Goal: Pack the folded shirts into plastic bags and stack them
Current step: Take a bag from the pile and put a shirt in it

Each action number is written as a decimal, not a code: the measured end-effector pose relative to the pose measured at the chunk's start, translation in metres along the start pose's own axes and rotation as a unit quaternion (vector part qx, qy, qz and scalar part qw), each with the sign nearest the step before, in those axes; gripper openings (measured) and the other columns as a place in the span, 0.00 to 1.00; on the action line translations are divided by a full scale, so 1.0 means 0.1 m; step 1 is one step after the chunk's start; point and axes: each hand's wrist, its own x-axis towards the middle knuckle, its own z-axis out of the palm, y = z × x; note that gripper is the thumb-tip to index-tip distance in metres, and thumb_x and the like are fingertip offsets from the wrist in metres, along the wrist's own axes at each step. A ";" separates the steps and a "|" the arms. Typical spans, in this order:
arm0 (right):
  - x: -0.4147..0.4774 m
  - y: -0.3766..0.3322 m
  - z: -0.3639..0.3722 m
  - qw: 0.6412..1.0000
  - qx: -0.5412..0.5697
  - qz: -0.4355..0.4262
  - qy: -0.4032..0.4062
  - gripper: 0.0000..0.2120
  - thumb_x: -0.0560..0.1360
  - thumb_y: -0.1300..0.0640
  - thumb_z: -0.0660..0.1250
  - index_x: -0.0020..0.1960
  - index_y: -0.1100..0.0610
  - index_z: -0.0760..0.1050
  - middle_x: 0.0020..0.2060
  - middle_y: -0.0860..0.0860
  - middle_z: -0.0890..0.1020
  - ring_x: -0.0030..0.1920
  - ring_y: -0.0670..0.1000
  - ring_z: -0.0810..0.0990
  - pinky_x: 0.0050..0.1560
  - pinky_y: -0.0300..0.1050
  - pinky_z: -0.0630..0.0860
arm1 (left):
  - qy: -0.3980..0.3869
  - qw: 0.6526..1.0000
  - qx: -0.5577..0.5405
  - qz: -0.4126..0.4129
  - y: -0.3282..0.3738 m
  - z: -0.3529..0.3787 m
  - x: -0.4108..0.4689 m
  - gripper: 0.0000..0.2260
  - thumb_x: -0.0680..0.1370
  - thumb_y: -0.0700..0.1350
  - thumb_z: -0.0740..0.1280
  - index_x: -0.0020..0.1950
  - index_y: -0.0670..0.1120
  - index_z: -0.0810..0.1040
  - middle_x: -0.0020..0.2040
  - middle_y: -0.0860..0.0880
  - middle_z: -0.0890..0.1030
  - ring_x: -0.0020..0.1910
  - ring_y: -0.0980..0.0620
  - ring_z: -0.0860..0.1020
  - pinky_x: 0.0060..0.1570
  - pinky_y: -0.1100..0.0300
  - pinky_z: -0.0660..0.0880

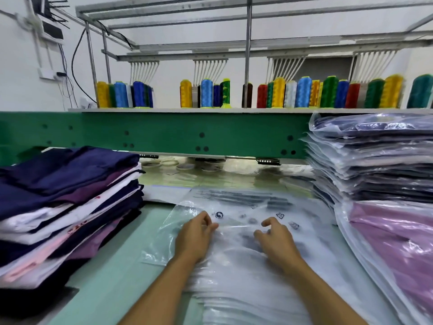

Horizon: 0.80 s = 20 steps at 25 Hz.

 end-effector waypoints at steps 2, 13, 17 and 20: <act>-0.03 -0.03 -0.03 0.999 0.044 0.007 -0.020 0.13 0.77 0.50 0.66 0.60 0.50 0.71 0.48 0.53 0.83 0.47 0.54 0.83 0.49 0.51 0.80 | 0.038 0.998 -0.045 0.004 -0.03 -0.04 0.02 0.12 0.79 0.55 0.70 0.41 0.52 0.71 0.35 0.58 0.77 0.37 0.54 0.76 0.38 0.55 0.71; -0.06 -0.03 -0.02 0.959 0.278 0.013 -0.054 0.17 0.76 0.63 0.70 0.63 0.54 0.72 0.34 0.52 0.83 0.28 0.46 0.75 0.26 0.36 0.68 | 0.091 0.991 -0.035 0.091 0.05 -0.12 0.03 0.06 0.80 0.52 0.69 0.47 0.53 0.74 0.47 0.55 0.81 0.50 0.51 0.78 0.47 0.53 0.74; -0.03 -0.05 0.00 0.930 0.366 0.022 0.029 0.18 0.76 0.67 0.68 0.63 0.54 0.71 0.30 0.51 0.81 0.28 0.44 0.77 0.30 0.37 0.73 | -0.018 0.964 -0.034 0.263 0.27 -0.09 -0.12 0.15 0.76 0.59 0.73 0.58 0.55 0.76 0.60 0.60 0.78 0.62 0.60 0.75 0.63 0.60 0.71; -0.03 -0.09 0.03 0.901 0.429 0.057 0.022 0.15 0.76 0.68 0.66 0.60 0.56 0.71 0.28 0.53 0.81 0.27 0.48 0.77 0.28 0.41 0.72 | -0.088 0.915 -0.042 0.391 0.53 0.12 -0.29 0.17 0.75 0.60 0.74 0.60 0.55 0.79 0.60 0.61 0.79 0.61 0.61 0.77 0.61 0.61 0.74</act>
